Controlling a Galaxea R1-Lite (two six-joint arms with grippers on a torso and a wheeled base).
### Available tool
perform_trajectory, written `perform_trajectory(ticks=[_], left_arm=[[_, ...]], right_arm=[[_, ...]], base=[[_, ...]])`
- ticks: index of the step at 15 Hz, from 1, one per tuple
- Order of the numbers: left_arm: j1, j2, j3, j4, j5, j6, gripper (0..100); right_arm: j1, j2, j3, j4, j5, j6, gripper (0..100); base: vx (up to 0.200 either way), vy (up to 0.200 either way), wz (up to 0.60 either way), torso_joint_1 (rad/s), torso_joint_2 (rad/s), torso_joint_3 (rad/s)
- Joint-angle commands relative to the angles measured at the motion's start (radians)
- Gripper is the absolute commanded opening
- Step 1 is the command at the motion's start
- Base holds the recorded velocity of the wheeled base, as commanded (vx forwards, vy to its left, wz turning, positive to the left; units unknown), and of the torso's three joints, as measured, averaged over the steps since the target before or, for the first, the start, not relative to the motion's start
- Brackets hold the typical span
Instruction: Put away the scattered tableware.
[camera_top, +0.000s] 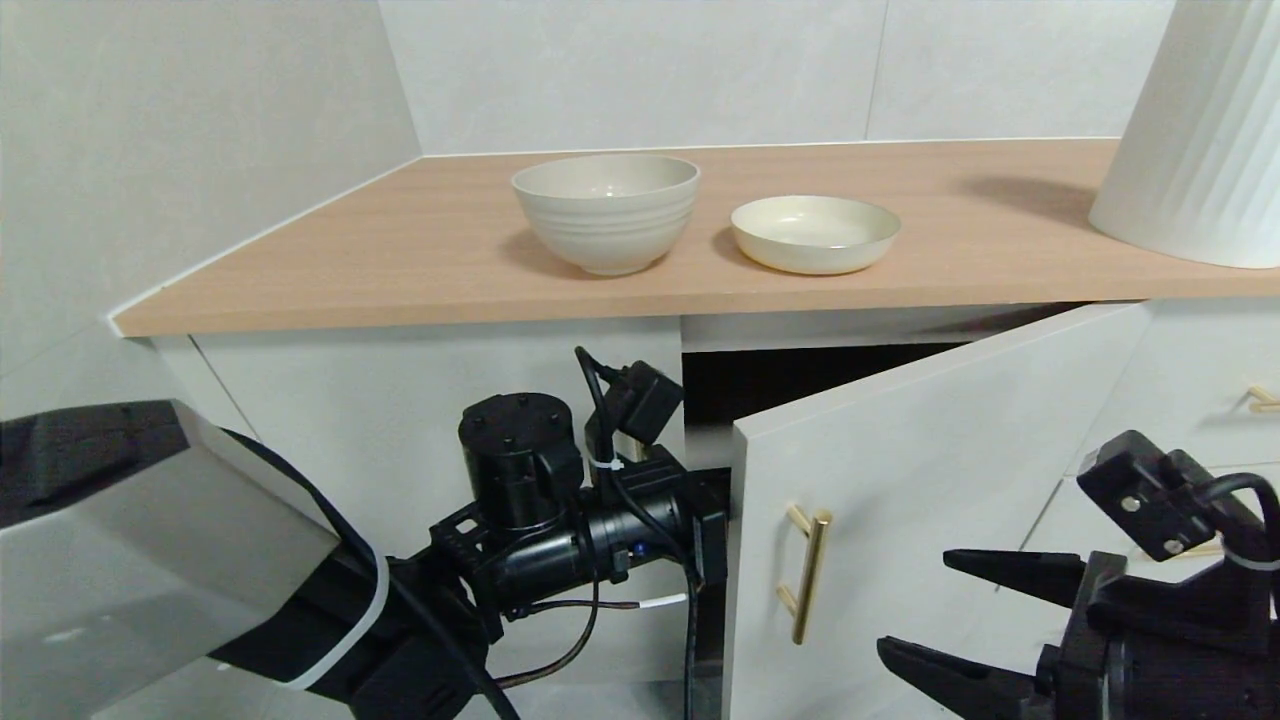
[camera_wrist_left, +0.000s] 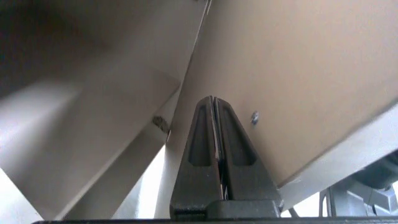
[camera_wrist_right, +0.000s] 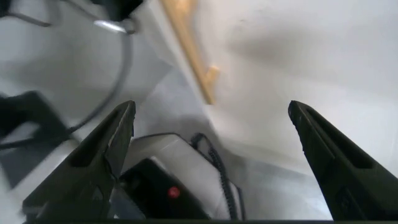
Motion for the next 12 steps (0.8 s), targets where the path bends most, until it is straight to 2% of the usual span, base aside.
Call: perform_trajectory(ticks=[1, 5, 11, 12], left_arm=[[-0.004, 0.013, 0.0, 0.0, 0.004, 0.008, 0], [-0.012, -0.001, 0.0, 0.0, 0.023, 0.017, 0], [-0.012, 0.033, -0.009, -0.015, 0.026, 0.016, 0], [-0.012, 0.037, -0.011, -0.015, 0.026, 0.016, 0]], right_arm=[[0.004, -0.038, -0.006, 0.003, 0.003, 0.001, 100], [0.016, -0.045, -0.008, 0.066, 0.028, 0.0, 100], [0.016, -0.053, -0.012, 0.072, 0.033, -0.002, 100], [0.016, -0.056, -0.012, 0.078, 0.033, -0.002, 100]], base=[[0.0, 0.0, 0.0, 0.0, 0.0, 0.0], [0.0, 0.0, 0.0, 0.0, 0.0, 0.0], [-0.2, 0.0, 0.0, 0.0, 0.0, 0.003], [0.0, 0.0, 0.0, 0.0, 0.0, 0.0]])
